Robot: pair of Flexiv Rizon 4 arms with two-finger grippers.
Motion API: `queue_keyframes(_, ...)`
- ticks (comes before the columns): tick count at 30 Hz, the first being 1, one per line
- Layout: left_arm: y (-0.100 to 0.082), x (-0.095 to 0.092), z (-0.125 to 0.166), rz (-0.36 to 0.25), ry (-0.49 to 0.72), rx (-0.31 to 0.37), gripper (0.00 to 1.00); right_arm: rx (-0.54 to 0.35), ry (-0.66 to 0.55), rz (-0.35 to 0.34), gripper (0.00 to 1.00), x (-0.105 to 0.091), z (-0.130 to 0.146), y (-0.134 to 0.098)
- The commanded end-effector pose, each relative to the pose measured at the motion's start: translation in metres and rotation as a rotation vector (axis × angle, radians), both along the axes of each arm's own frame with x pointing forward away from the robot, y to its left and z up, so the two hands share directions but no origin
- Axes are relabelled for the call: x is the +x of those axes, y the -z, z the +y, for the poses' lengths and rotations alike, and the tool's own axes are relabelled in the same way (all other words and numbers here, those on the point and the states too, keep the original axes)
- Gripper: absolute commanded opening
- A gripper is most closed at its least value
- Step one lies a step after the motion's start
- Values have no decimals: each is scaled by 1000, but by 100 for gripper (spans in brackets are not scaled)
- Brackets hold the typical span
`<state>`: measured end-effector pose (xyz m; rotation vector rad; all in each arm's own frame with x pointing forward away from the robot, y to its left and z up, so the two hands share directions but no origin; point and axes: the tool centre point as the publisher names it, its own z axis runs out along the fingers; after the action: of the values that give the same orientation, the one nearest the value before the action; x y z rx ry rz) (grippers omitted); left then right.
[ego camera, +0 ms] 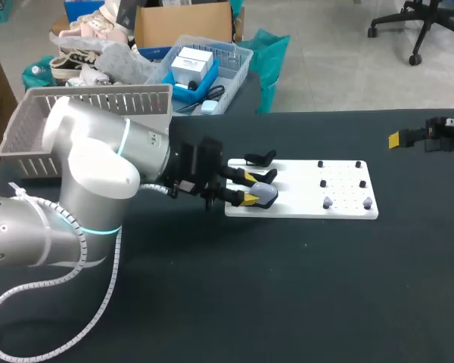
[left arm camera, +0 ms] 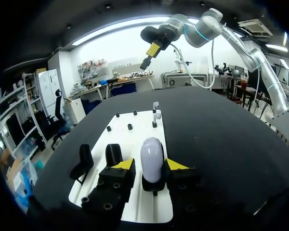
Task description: Pick up each earbud case from the left stands, insert the matching earbuds, close the lid, and place the case in the box.
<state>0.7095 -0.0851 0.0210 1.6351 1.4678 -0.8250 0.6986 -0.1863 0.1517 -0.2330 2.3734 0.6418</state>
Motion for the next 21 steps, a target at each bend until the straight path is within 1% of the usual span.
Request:
queue_keyframes(1, 1, 2, -2, 1, 2, 3, 37, 1, -2, 0, 100, 1, 0, 1)
queue_keyframes(7, 3, 2, -1, -3, 4, 8, 34, 1, -2, 0, 100, 1, 0, 1)
queue_keyframes(11, 2, 2, 0, -1, 1, 7, 30, 1, -2, 0, 100, 1, 0, 1)
queue_keyframes(17, -4, 0, 0, 4, 0, -4, 21, 1, -2, 0, 100, 1, 0, 1)
queue_keyframes(21, -5, -2, 2, 5, -1, -8, 18, 1, -2, 0, 100, 1, 0, 1)
